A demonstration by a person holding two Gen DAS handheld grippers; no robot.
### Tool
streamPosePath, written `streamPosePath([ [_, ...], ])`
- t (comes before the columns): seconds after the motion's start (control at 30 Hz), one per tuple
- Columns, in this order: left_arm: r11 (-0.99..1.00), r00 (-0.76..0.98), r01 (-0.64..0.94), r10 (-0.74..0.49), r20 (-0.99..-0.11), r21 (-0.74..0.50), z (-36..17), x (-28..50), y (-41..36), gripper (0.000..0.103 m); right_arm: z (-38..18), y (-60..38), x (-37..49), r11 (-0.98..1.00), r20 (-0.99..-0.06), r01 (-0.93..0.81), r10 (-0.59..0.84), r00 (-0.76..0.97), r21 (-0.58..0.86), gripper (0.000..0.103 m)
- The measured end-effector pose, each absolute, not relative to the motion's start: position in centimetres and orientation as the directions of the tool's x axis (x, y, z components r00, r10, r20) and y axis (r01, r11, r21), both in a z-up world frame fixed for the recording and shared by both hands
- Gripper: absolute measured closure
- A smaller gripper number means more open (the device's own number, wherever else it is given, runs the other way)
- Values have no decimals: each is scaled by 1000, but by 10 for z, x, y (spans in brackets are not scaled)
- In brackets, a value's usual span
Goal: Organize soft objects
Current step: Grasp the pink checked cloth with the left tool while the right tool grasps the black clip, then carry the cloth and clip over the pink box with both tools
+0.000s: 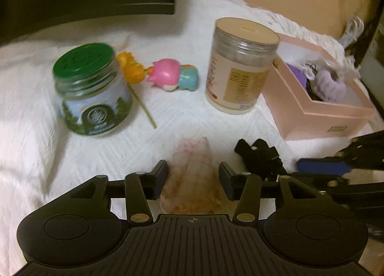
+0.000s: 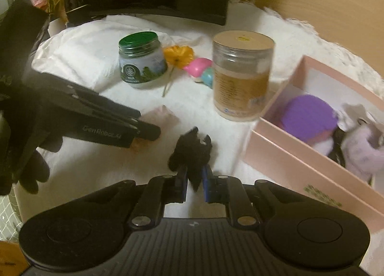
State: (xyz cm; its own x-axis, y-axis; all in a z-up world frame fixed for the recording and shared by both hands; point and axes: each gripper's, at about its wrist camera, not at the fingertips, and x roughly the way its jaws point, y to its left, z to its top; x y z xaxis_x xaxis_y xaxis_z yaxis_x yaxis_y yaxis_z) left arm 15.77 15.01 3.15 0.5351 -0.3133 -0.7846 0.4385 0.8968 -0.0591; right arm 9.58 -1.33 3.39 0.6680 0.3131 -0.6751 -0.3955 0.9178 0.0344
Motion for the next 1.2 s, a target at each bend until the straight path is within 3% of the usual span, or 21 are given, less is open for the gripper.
streamPosePath([
  [0.1,884,538,468,-274,-797,12,32,153,140,51,40,-20,86,921,-641,-388,315,700,29,76],
  [0.17,887,542,462,-265,-798,19,35,149,142,64,47,-20,81,919,-613,-394,327,719,27,66],
  [0.2,895,546,446,-267,-795,6,35,148,147,82,49,-17,81,916,-606,-401,328,725,17,63],
  [0.33,913,526,390,-330,-784,-123,36,146,170,85,45,-5,97,911,-607,-413,322,727,-12,54],
  [0.5,921,533,363,-329,-780,-140,39,145,178,86,31,11,129,921,-683,-390,286,672,2,55],
  [0.57,923,543,353,-338,-769,-156,43,145,183,86,32,13,137,919,-713,-393,295,637,28,69],
  [0.6,923,548,349,-344,-762,-165,47,146,186,87,34,14,139,918,-715,-396,297,633,32,70],
  [0.8,927,602,321,-358,-714,-194,87,170,205,87,78,27,141,891,-647,-455,351,677,8,71],
  [1.2,907,644,405,-376,-666,-120,174,231,183,87,180,24,175,898,-489,-436,356,796,-57,71],
])
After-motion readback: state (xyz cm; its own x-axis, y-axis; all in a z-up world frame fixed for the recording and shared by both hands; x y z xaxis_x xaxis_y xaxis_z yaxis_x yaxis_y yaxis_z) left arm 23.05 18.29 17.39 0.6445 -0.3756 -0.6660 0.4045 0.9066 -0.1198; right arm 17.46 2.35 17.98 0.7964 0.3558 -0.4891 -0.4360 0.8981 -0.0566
